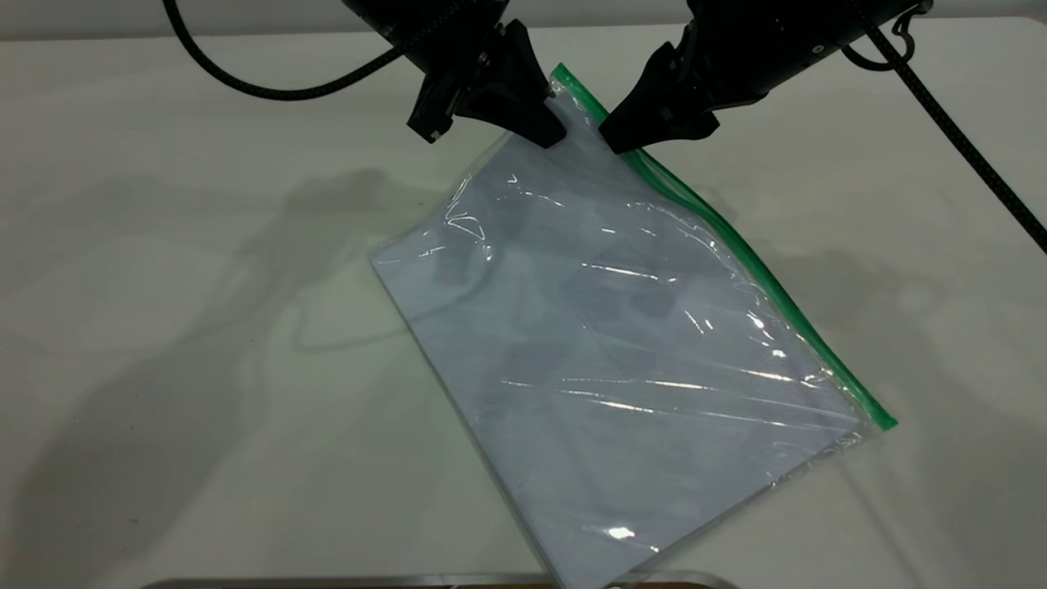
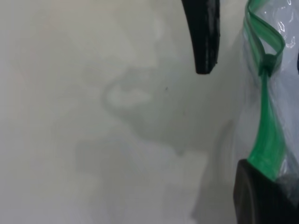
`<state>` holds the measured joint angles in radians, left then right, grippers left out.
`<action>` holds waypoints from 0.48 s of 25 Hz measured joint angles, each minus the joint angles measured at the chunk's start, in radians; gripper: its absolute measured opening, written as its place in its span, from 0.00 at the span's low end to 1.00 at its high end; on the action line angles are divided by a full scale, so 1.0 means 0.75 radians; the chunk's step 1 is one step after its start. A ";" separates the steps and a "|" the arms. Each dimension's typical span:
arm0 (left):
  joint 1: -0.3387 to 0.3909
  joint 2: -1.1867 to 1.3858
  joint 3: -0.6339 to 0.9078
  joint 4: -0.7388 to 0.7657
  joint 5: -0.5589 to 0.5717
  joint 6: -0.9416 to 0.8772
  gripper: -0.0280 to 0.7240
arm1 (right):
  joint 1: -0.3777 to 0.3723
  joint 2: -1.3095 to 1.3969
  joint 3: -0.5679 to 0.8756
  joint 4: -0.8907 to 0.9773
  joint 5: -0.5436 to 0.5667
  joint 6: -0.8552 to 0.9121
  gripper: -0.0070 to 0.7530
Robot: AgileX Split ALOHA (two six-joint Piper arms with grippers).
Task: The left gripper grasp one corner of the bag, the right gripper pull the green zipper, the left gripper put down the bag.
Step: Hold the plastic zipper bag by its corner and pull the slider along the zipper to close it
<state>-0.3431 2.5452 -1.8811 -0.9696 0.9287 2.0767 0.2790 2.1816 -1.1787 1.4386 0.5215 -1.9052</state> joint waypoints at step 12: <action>0.000 0.000 0.000 -0.047 0.000 0.000 0.11 | 0.000 0.000 0.000 0.008 -0.001 0.001 0.27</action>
<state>-0.3431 2.5452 -1.8811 -1.0047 0.9287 2.0767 0.2790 2.1816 -1.1787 1.4446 0.5208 -1.9043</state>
